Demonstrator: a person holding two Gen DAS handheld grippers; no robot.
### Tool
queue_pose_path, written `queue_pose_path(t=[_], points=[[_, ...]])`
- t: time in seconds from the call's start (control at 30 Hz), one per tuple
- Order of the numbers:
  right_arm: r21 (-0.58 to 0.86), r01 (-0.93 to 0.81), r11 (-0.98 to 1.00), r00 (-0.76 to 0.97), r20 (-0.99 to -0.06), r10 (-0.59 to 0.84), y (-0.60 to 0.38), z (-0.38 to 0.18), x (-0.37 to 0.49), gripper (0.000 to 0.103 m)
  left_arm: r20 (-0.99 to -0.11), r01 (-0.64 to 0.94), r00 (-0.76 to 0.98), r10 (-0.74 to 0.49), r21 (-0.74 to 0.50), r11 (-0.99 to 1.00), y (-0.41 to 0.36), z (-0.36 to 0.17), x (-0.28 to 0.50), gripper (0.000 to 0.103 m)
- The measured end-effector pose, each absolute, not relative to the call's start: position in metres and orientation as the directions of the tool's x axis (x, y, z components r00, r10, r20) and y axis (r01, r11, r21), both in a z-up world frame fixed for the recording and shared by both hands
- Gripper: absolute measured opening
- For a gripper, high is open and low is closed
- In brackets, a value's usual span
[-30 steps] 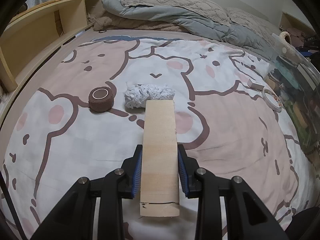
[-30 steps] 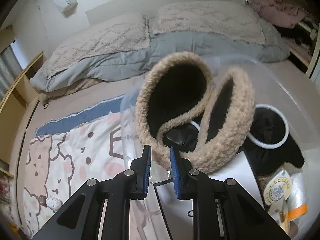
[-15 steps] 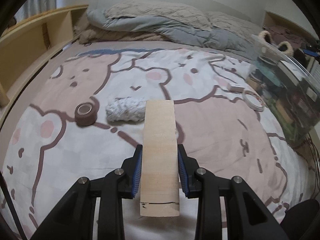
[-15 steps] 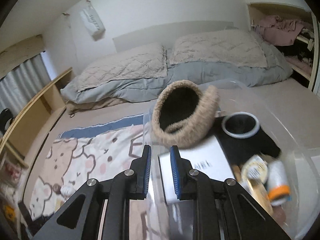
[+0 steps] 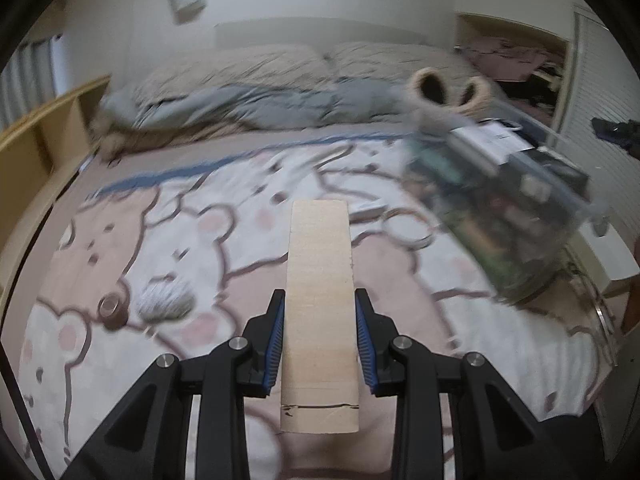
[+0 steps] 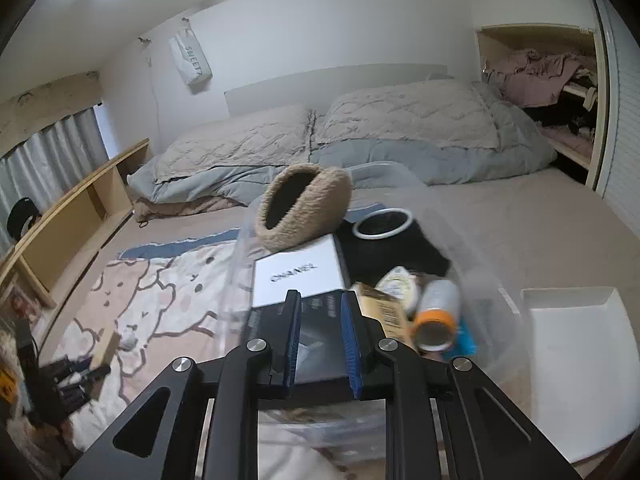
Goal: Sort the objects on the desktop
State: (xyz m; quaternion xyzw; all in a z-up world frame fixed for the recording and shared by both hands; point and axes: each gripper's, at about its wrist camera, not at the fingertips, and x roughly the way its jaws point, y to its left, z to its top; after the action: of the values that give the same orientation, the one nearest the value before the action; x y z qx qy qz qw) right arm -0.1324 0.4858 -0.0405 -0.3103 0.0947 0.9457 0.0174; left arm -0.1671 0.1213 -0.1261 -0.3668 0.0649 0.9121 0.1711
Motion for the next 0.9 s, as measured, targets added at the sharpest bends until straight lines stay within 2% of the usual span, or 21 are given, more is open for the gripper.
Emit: queue_pose_path(t=[0.2,0.43,0.7,0.9], points=[[0.125,-0.102,-0.987,-0.824,-0.567,0.014,0.515,-0.04,-0.118,0.02,-0.653,-0.439,-0.679,0.336,-0.006,-0.899,0.182,-0.097,-0.16,0.033],[0.144,-0.124,-0.982,-0.841,-0.541,0.027,0.547,-0.045,-0.109,0.02,-0.636,-0.511,-0.653,0.41,-0.029,-0.859,0.247,-0.078,-0.163,0.033],[0.185,-0.149,-0.971,-0.848,-0.53,0.029,0.571,-0.051,-0.096,0.02,-0.587,-0.557,-0.617,0.525,-0.146,-0.818,0.319,-0.043,-0.181,0.033],[0.209,-0.148,-0.967,-0.856,-0.517,0.019,0.578,-0.046,-0.086,0.02,-0.576,-0.52,-0.584,0.572,-0.277,-0.808,0.372,-0.035,-0.197,0.032]])
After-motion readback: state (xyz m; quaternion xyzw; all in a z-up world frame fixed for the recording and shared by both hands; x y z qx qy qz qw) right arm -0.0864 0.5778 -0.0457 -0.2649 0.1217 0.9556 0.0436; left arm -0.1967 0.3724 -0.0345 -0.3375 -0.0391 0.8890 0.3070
